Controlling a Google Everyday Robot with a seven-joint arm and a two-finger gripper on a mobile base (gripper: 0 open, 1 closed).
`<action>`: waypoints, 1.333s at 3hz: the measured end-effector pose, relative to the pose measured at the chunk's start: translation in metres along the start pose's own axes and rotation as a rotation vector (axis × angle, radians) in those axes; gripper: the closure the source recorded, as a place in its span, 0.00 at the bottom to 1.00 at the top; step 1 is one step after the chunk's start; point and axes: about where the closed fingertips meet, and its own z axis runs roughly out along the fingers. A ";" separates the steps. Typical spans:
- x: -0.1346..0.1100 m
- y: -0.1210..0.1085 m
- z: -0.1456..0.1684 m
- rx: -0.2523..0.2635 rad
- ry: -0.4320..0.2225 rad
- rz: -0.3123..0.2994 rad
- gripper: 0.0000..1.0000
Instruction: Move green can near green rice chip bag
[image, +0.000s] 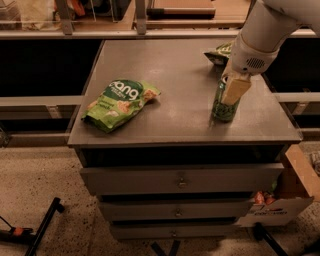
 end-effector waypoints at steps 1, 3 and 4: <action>-0.027 0.005 -0.019 -0.008 -0.016 -0.053 1.00; -0.090 0.031 -0.050 -0.034 -0.096 -0.197 1.00; -0.121 0.049 -0.047 -0.058 -0.120 -0.271 1.00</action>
Offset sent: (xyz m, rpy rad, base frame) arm -0.0370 0.0911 0.0823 0.0569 -0.0205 0.2490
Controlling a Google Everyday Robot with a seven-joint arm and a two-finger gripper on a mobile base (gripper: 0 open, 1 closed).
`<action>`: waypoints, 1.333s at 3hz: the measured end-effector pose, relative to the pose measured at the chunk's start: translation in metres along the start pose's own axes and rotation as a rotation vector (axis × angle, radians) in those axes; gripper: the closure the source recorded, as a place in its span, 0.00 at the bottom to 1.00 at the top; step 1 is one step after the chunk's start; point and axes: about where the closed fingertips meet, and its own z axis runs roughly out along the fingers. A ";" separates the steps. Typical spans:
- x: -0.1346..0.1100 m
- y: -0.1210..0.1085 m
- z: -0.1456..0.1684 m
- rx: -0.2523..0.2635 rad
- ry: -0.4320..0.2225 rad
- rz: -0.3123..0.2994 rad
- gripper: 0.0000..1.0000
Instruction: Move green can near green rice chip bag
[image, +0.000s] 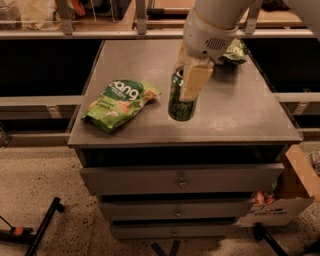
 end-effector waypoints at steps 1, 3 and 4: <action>-0.031 0.005 0.012 -0.015 -0.021 -0.070 1.00; -0.071 -0.001 0.034 -0.015 -0.020 -0.170 1.00; -0.074 -0.008 0.044 -0.012 -0.005 -0.181 1.00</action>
Offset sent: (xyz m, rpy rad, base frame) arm -0.0122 0.0911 -0.0138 -0.0191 -0.0321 0.2113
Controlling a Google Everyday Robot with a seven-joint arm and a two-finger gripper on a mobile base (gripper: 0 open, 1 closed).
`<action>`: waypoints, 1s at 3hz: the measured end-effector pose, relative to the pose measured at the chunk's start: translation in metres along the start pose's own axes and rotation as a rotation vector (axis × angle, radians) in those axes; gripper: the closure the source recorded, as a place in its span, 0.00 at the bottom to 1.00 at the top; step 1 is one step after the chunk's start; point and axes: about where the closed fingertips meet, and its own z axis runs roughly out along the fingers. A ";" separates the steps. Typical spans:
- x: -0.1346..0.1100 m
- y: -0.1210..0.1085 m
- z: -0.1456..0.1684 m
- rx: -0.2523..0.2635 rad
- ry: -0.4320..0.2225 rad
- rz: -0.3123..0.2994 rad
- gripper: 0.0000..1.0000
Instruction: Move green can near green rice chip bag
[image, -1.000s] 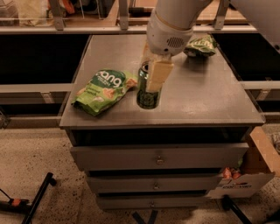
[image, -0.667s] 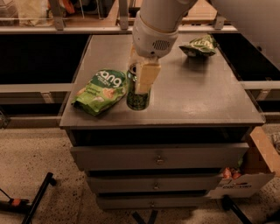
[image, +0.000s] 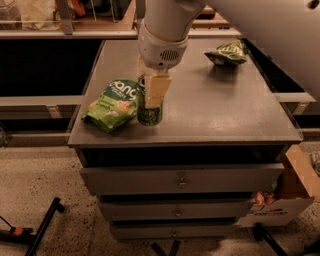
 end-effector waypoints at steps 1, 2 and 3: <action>0.002 -0.006 0.009 0.003 0.009 0.003 0.84; 0.002 -0.011 0.015 0.016 0.022 -0.001 0.60; 0.002 -0.012 0.018 0.023 0.036 -0.014 0.37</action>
Offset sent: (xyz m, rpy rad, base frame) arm 0.0190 0.0059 -0.0166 -0.0286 -0.0359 -0.0132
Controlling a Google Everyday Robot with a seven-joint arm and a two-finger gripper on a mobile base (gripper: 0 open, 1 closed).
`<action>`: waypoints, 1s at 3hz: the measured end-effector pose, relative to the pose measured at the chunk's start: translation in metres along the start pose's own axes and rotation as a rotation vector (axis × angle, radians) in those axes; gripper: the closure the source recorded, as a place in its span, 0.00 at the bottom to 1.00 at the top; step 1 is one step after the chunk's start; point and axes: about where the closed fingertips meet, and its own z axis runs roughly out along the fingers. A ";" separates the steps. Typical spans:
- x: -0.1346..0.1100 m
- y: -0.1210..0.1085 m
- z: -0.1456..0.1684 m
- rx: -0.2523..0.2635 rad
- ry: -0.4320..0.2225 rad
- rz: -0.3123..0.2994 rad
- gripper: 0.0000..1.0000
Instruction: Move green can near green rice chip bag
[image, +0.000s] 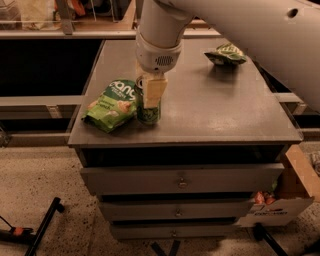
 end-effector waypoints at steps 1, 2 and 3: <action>0.000 0.001 0.006 -0.004 0.015 -0.009 0.13; 0.001 0.004 0.012 -0.007 0.055 -0.015 0.00; 0.001 0.004 0.012 -0.007 0.056 -0.015 0.00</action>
Offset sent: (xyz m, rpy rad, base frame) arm -0.0006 -0.0004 -0.0156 -0.0624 -0.0143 0.0026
